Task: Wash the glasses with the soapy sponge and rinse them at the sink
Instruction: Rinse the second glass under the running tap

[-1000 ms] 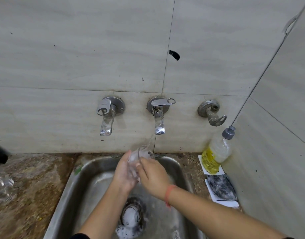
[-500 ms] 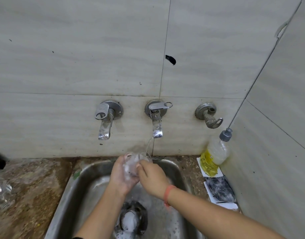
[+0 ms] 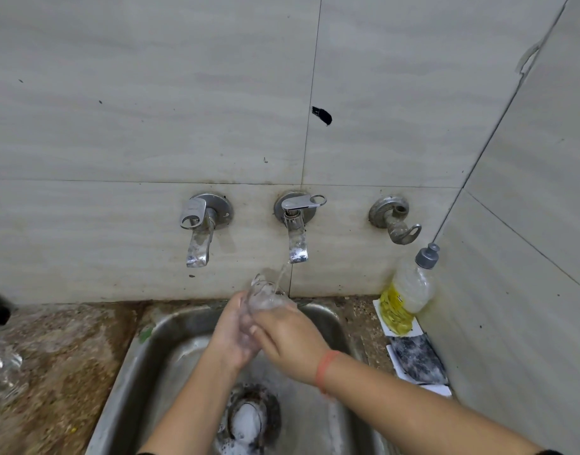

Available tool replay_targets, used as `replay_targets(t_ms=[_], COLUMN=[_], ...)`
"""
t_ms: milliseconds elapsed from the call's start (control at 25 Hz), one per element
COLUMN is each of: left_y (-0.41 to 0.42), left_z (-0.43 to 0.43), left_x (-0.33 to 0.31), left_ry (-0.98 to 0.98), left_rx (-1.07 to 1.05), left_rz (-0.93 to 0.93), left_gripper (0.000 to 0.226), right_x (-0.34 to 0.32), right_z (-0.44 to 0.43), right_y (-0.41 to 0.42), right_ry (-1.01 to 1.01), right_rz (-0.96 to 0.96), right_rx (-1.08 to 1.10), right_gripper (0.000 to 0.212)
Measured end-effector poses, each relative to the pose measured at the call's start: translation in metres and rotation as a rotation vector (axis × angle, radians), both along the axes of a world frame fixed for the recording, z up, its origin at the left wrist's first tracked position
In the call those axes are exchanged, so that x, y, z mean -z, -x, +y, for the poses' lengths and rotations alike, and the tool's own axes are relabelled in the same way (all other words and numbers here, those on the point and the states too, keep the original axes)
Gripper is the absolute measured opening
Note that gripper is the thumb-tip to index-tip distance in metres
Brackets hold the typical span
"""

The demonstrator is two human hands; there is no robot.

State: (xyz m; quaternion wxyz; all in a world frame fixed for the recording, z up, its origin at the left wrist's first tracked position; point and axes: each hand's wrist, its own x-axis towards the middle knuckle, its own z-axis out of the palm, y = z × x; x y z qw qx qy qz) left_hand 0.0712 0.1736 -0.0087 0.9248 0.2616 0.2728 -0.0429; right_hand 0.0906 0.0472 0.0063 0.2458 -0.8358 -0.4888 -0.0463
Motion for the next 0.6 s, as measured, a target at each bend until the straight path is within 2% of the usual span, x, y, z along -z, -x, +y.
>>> replay_targets(t_ms=[80,120,160,200,280,320,360,400,440,520,560,600], left_y=[0.0,0.002,0.003,0.006,0.005,0.003,0.001,0.001,0.002,0.005,0.006,0.007], left_z=[0.003,0.005,0.005,0.004,-0.001,-0.005,-0.007,-0.007,-0.003,0.007,0.01,0.012], left_x=[-0.002,-0.003,-0.003,-0.004,0.0,0.001,0.002,0.003,0.002,0.004,0.006,0.007], left_ry=[-0.016,-0.013,-0.001,0.03,0.079,0.068,0.056,0.054,0.051,0.03,0.018,-0.002], left_rx=[0.097,0.144,0.158,0.128,-0.015,-0.085,-0.136,-0.153,-0.133,-0.028,0.045,0.086], left_rz=[0.033,0.041,0.037,0.016,-0.063,-0.098,-0.112,-0.124,-0.089,0.04,0.086,0.128], left_gripper=[0.019,0.018,0.018,0.022,0.032,0.038,0.042,0.041,0.036,0.029,0.029,0.03], right_x=[0.004,0.005,0.004,0.002,-0.008,-0.012,-0.012,-0.01,-0.007,0.006,0.01,0.011], right_z=[-0.014,-0.018,-0.019,-0.014,0.006,0.013,0.013,0.009,0.001,-0.017,-0.021,-0.021], right_y=[-0.016,-0.025,-0.028,-0.023,-0.003,0.001,0.0,-0.004,-0.01,-0.029,-0.035,-0.034], right_ry=[0.027,0.039,0.056,0.063,0.058,0.051,0.056,0.078,0.105,0.118,0.089,0.059], right_rz=[-0.347,-0.437,-0.436,-0.358,-0.031,0.109,0.145,0.051,-0.134,-0.432,-0.463,-0.411], right_rx=[-0.224,-0.277,-0.268,-0.19,0.063,0.13,0.107,0.012,-0.108,-0.283,-0.296,-0.273], right_gripper=[0.017,0.012,0.007,0.006,0.019,0.024,0.026,0.025,0.022,0.013,0.007,0.004])
